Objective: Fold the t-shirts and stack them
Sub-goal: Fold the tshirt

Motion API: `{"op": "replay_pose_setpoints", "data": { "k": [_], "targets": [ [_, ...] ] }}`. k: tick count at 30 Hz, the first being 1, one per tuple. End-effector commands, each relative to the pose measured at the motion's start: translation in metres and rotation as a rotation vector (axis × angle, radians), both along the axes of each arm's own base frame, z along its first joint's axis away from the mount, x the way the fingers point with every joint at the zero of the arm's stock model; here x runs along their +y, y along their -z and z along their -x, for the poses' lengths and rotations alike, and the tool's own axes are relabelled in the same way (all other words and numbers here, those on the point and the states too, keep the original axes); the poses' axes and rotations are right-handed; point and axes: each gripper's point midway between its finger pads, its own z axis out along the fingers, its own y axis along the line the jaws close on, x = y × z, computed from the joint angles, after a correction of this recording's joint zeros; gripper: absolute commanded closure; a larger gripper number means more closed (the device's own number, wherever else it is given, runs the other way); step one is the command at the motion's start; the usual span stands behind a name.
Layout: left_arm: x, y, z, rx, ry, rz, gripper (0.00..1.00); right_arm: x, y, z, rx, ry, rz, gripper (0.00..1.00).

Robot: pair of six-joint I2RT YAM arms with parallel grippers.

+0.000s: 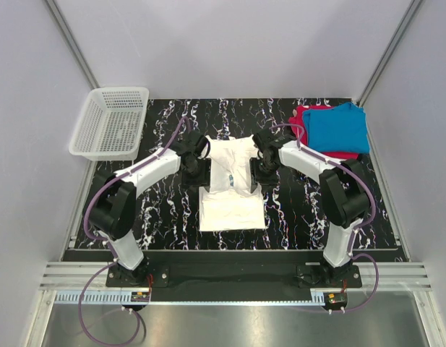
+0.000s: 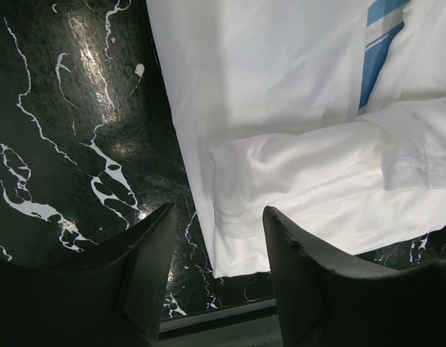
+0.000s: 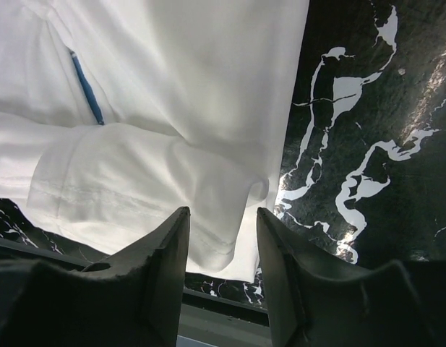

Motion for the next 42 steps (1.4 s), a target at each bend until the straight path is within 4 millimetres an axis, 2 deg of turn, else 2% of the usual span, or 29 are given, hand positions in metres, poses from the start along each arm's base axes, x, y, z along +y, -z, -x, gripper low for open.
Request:
{"op": "replay_pose_setpoints", "data": {
  "k": [1, 4, 5, 7, 11, 15, 16, 17, 23, 27, 34, 35, 37, 38, 39, 42],
  "targets": [
    [-0.002, -0.002, -0.009, -0.025, 0.011, 0.026, 0.44, 0.009, -0.002, -0.004, -0.001, -0.004, -0.028, 0.51],
    [0.0, 0.001, -0.008, -0.019, 0.008, 0.022, 0.44, 0.008, 0.005, 0.0, 0.016, -0.003, -0.021, 0.54],
    [-0.001, 0.001, -0.008, -0.016, 0.007, 0.025, 0.45, 0.008, 0.005, 0.0, 0.018, 0.0, -0.023, 0.63],
    [-0.001, 0.003, -0.008, -0.012, 0.006, 0.025, 0.45, 0.007, 0.006, -0.001, 0.016, 0.009, -0.017, 1.0],
    [-0.004, 0.004, -0.01, -0.004, 0.01, 0.033, 0.45, 0.007, -0.002, -0.007, -0.006, 0.011, -0.012, 1.0],
    [-0.005, 0.003, -0.012, -0.005, 0.014, 0.035, 0.45, 0.014, -0.015, -0.026, -0.055, -0.012, -0.007, 1.0],
    [-0.005, 0.003, -0.012, -0.004, 0.014, 0.035, 0.45, 0.013, -0.012, -0.031, -0.053, -0.01, 0.008, 1.0],
    [-0.005, 0.003, -0.013, -0.005, 0.014, 0.035, 0.45, 0.016, -0.02, -0.038, -0.073, -0.019, 0.005, 1.0],
    [-0.001, 0.005, -0.014, -0.004, 0.008, 0.03, 0.46, 0.022, -0.039, -0.071, -0.117, -0.005, -0.012, 1.0],
    [-0.001, 0.008, -0.013, 0.005, 0.01, 0.027, 0.46, 0.017, -0.04, -0.086, -0.113, 0.023, -0.019, 1.0],
    [-0.002, 0.005, -0.017, -0.004, 0.004, 0.031, 0.45, 0.008, -0.023, -0.085, -0.063, 0.025, 0.015, 0.86],
    [-0.002, 0.005, -0.017, -0.005, 0.003, 0.03, 0.45, 0.006, -0.021, -0.082, -0.054, 0.024, 0.021, 0.76],
    [-0.005, 0.002, -0.019, -0.011, 0.005, 0.041, 0.45, 0.005, -0.019, -0.08, -0.047, 0.02, 0.023, 0.72],
    [-0.006, 0.001, -0.021, -0.011, 0.005, 0.045, 0.45, 0.003, -0.017, -0.078, -0.039, 0.015, 0.028, 0.65],
    [-0.009, -0.001, -0.024, -0.018, 0.007, 0.054, 0.45, 0.002, -0.017, -0.076, -0.038, 0.014, 0.028, 0.49],
    [-0.011, -0.007, -0.029, -0.029, 0.001, 0.059, 0.45, -0.001, -0.031, -0.073, -0.073, 0.007, 0.019, 0.47]
  ]
}}
